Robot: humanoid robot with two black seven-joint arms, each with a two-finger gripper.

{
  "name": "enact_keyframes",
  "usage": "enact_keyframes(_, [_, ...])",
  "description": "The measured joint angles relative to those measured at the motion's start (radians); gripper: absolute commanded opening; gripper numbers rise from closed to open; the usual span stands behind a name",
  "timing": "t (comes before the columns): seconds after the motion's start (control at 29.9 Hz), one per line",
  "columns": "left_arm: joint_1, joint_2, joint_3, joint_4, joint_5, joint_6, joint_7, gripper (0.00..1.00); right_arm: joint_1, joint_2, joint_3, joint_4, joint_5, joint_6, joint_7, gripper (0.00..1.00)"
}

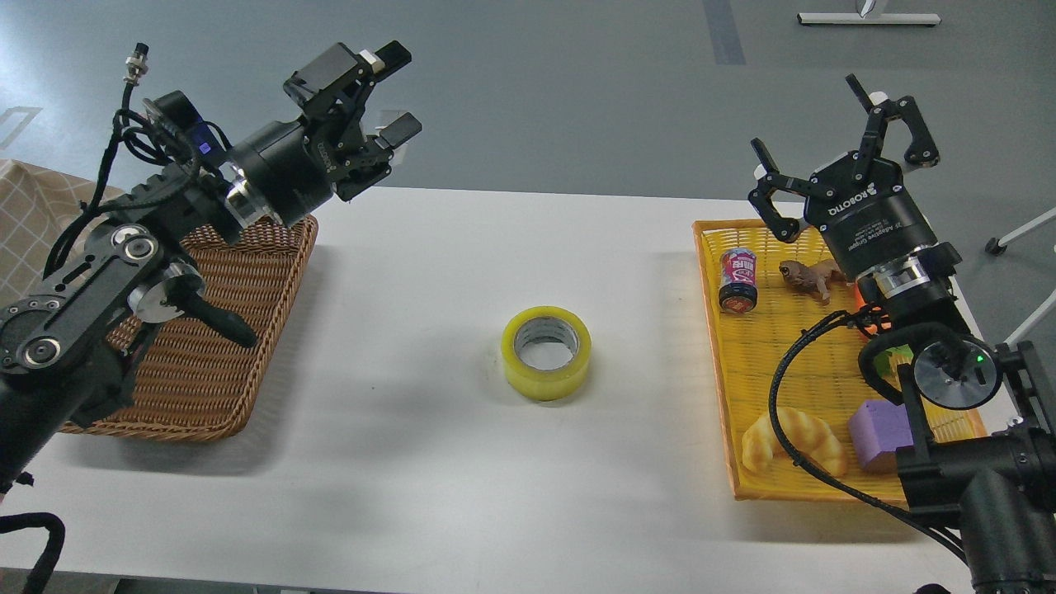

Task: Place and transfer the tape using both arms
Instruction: 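Reach the left gripper from the basket toward the tape roll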

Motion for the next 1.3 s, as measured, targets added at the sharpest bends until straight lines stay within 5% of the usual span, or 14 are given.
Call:
enact_keyframes(0.2, [-0.012,0.037,0.091,-0.065,0.272,-0.003,-0.022,0.98,-0.017,-0.009,0.021,0.000,0.000,0.000,0.000,1.00])
enact_keyframes(0.43, [-0.078,0.055,0.229,-0.098,0.621,-0.004,0.006,0.98,-0.023,-0.015,0.041,0.000,0.000,0.000,0.001,1.00])
enact_keyframes(0.6, [-0.098,0.055,0.318,-0.094,0.808,-0.004,0.082,0.98,-0.027,-0.025,0.047,-0.005,0.001,0.000,0.002,1.00])
enact_keyframes(0.87, [-0.131,0.027,0.368,-0.094,0.905,-0.017,0.129,0.98,-0.063,-0.029,0.063,-0.014,0.001,0.000,0.008,1.00])
enact_keyframes(1.3, [-0.193,-0.124,0.405,-0.090,0.931,-0.043,0.334,0.98,-0.091,-0.029,0.094,-0.014,0.002,0.000,0.012,1.00])
